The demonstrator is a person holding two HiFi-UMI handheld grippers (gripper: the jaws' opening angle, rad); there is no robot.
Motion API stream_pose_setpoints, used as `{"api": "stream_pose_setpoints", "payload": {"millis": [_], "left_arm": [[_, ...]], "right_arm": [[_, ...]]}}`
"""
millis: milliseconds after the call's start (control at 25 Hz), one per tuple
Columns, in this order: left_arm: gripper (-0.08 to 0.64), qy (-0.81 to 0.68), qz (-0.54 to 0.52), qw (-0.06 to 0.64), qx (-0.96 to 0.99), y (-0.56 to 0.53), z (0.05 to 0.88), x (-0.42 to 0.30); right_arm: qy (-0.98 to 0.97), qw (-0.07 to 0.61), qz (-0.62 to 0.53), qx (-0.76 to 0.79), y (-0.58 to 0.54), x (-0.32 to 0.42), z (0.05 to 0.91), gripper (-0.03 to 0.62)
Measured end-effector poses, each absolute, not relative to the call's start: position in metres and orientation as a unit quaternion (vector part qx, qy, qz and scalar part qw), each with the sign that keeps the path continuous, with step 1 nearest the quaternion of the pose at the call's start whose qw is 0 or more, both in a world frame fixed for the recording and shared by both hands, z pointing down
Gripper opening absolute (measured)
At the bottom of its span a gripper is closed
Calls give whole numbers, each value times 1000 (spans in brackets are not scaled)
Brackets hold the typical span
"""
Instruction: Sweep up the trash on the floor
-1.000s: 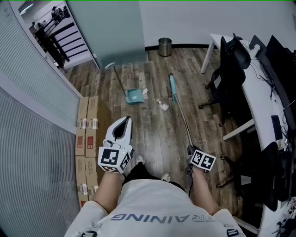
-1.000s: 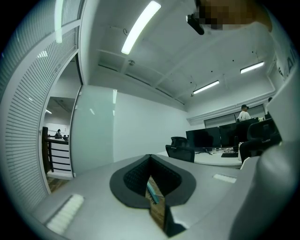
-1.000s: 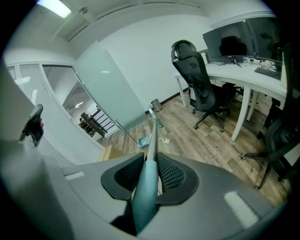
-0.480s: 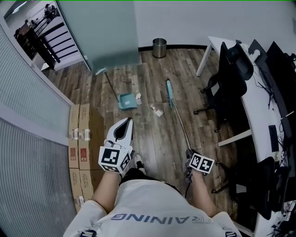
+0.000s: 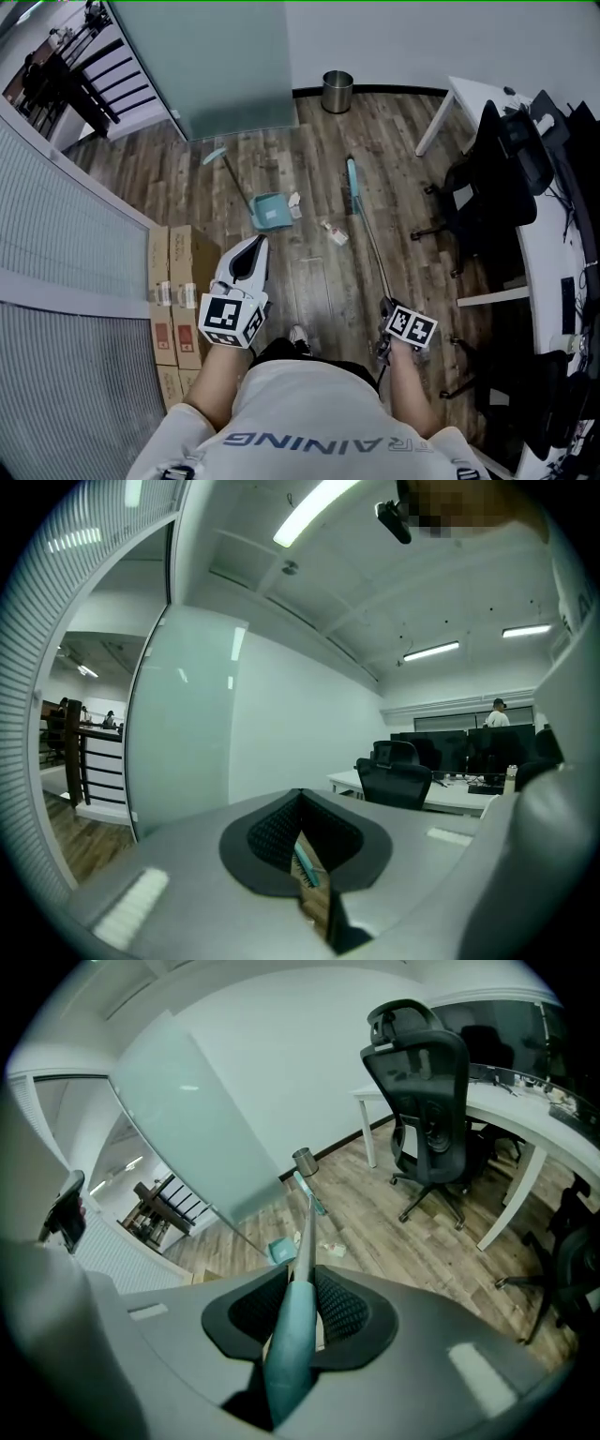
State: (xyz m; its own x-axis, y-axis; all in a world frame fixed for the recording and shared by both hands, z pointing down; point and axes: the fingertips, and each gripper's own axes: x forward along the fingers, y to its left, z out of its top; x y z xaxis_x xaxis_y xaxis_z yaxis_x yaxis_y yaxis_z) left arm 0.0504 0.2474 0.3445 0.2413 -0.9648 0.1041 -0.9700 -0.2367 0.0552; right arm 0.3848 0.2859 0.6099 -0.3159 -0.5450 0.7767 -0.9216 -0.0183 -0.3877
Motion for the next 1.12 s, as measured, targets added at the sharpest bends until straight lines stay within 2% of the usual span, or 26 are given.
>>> {"api": "stream_pose_setpoints", "payload": {"millis": [440, 840, 1120], "left_arm": [[2, -649, 39, 86, 755, 177, 373, -46], [2, -694, 60, 84, 712, 80, 384, -90], [2, -713, 65, 82, 694, -12, 375, -85]], "right_arm": [[-691, 235, 461, 506, 198, 290, 617, 109], [-700, 274, 480, 452, 76, 250, 661, 109], [-716, 298, 479, 411, -17, 240, 659, 109]]}}
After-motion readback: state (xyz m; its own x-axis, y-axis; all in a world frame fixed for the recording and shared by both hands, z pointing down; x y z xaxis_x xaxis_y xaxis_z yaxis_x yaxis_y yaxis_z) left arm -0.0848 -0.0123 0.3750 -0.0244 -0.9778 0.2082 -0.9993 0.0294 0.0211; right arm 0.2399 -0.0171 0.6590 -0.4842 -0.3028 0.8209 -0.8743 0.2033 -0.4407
